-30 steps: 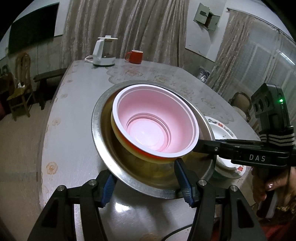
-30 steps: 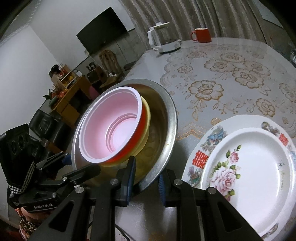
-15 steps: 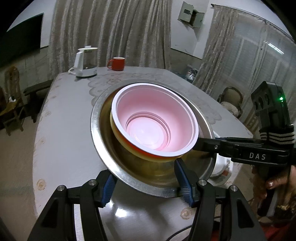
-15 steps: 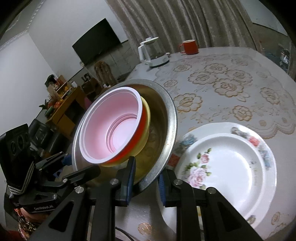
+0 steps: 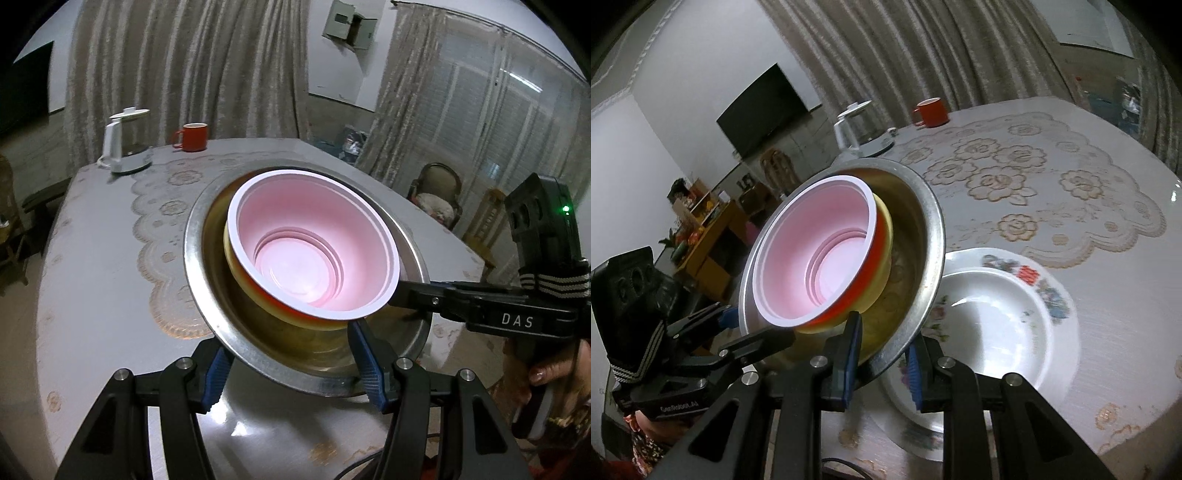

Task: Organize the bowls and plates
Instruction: 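Carry the nested bowls with both grippers over the plate stack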

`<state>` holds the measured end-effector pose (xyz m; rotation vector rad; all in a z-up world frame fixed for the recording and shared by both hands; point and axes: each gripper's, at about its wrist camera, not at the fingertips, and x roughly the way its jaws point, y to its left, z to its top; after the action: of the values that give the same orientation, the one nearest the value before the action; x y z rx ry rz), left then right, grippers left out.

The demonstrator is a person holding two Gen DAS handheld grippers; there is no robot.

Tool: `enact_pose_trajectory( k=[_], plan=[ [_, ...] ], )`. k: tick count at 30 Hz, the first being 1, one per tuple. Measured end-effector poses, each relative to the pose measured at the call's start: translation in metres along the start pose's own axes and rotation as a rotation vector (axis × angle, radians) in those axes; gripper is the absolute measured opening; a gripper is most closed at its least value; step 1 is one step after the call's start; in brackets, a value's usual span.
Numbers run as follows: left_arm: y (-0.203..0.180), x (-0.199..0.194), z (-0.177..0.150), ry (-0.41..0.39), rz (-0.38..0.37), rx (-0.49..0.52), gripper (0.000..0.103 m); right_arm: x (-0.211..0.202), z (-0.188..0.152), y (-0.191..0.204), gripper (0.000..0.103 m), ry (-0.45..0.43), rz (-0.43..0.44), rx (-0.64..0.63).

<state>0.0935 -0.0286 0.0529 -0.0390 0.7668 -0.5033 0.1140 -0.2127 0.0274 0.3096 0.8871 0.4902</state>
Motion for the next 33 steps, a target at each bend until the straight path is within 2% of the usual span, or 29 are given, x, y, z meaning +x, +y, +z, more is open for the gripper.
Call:
enact_pose_trajectory(
  k=[6,18,28,33],
  plan=[
    [-0.022,0.014,0.012,0.006,-0.035,0.046,0.061,-0.023,-0.001,-0.017,0.021,-0.042,-0.034,0.033],
    [-0.046,0.047,0.017,0.056,-0.106,0.049,0.061,-0.051,-0.011,-0.051,0.021,-0.081,-0.08,0.113],
    [-0.058,0.055,0.003,0.083,-0.099,0.069,0.061,-0.056,-0.025,-0.062,0.021,-0.069,-0.096,0.14],
    [-0.052,0.051,-0.004,0.092,-0.086,0.048,0.061,-0.048,-0.032,-0.063,0.023,-0.038,-0.073,0.157]
  ],
)
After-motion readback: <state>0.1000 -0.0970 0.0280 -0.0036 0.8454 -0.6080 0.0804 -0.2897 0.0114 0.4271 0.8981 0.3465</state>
